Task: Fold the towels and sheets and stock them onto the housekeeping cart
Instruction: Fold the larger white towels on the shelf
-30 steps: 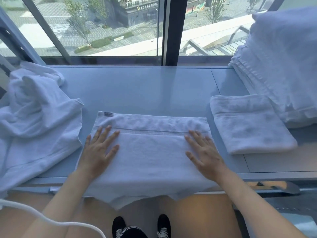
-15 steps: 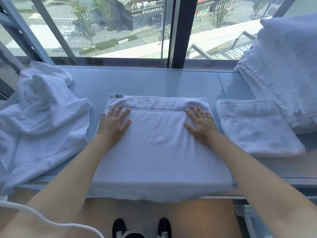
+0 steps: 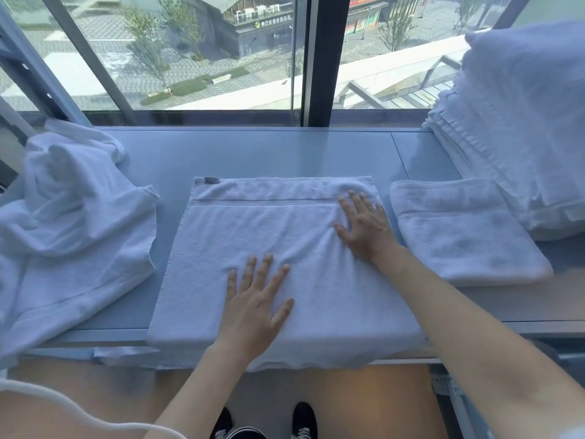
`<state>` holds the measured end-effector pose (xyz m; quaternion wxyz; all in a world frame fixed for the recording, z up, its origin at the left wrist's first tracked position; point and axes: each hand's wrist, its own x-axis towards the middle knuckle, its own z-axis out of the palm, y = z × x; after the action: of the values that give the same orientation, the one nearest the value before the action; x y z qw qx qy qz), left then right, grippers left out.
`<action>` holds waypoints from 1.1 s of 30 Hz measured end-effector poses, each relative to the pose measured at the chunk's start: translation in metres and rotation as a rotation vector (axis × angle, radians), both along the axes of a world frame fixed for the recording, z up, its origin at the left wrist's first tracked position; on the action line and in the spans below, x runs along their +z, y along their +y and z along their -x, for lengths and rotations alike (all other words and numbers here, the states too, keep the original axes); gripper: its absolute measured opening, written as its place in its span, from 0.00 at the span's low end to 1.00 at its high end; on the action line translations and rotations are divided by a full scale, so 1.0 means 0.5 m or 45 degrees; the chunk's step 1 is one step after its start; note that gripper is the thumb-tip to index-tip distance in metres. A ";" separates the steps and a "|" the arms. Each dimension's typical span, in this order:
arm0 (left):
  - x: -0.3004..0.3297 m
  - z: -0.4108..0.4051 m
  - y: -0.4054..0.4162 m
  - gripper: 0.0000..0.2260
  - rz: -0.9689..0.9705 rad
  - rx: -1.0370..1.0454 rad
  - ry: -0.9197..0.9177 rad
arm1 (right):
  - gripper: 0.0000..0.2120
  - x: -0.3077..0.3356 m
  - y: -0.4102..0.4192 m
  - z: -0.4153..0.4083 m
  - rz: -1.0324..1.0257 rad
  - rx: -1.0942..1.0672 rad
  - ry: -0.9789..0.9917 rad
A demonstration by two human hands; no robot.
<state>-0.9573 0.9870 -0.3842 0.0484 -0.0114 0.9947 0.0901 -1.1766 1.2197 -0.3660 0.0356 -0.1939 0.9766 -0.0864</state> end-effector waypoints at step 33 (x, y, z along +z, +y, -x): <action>0.036 0.264 -0.033 0.27 -0.079 0.008 0.085 | 0.32 -0.018 -0.056 0.006 -0.006 0.145 -0.084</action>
<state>-1.0893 0.9704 -0.3664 0.0150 -0.0099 0.9924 0.1214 -1.1797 1.1919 -0.3749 0.0733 -0.2459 0.9625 -0.0882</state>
